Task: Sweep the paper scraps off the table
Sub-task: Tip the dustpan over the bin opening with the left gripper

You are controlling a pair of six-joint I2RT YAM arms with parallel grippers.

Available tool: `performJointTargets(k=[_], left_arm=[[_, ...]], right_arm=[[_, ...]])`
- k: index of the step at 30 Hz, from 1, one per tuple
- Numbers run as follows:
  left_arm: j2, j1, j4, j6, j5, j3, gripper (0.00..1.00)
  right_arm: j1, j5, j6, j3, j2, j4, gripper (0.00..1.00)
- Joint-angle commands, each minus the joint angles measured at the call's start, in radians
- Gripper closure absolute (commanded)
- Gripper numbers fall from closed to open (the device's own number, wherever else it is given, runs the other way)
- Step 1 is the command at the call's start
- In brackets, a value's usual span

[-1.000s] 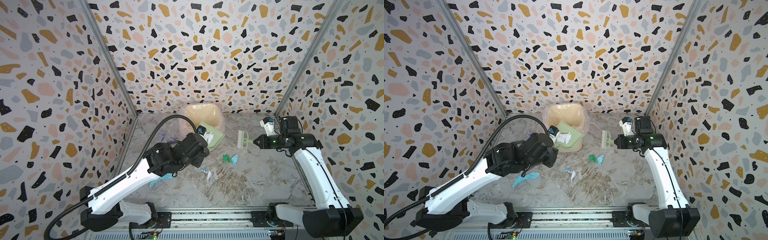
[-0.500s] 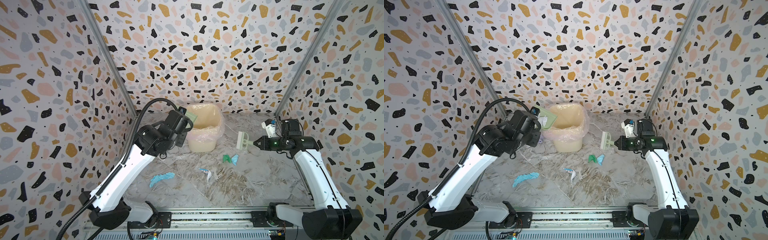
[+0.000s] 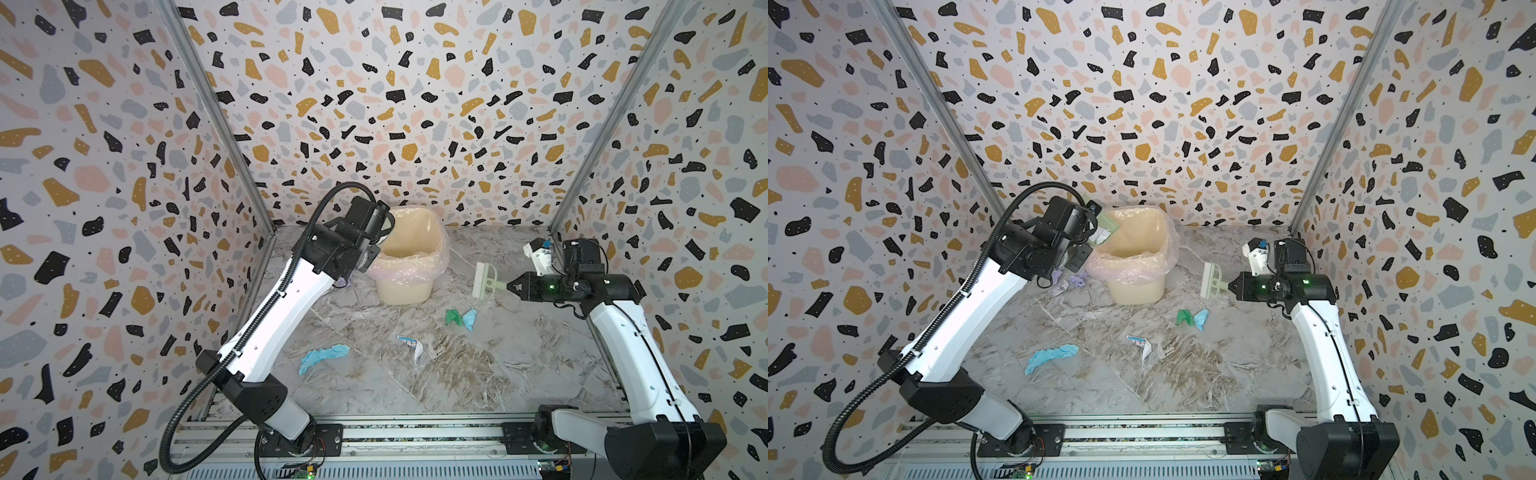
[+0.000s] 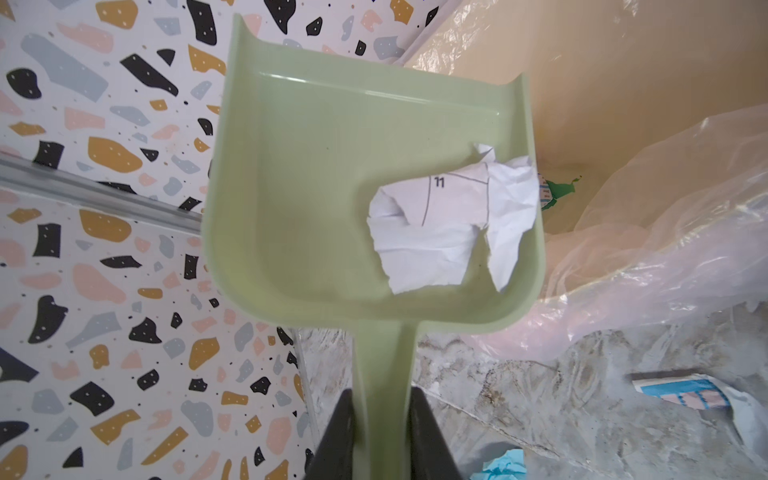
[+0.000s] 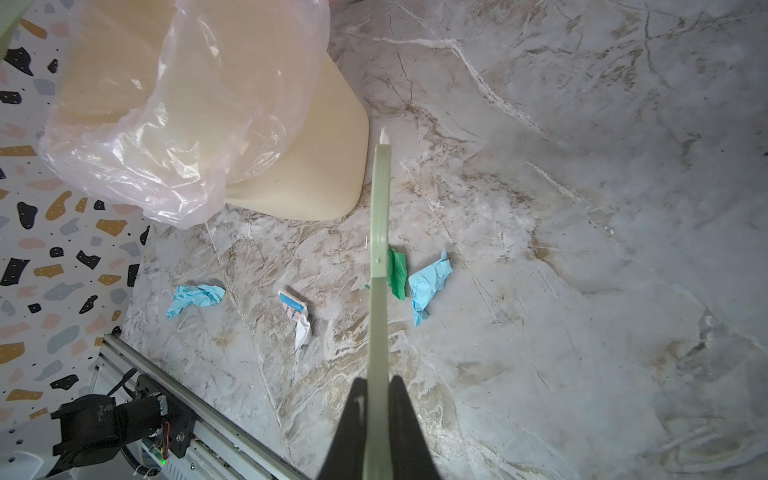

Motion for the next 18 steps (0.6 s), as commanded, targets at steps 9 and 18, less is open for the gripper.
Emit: performJointTargets(k=[9,18], left_arm=[[0.127,-0.019,0.08,0.221,-0.089,0.064,1.0],[0.17,-0.134,0.185,0.41,-0.4,-0.015,1.0]], right_arm=[[0.018,0.012,-0.007,0.003,-0.015,-0.026,1.0],[0.027,0.009,-0.009,-0.012,0.0,-0.018,1.0]])
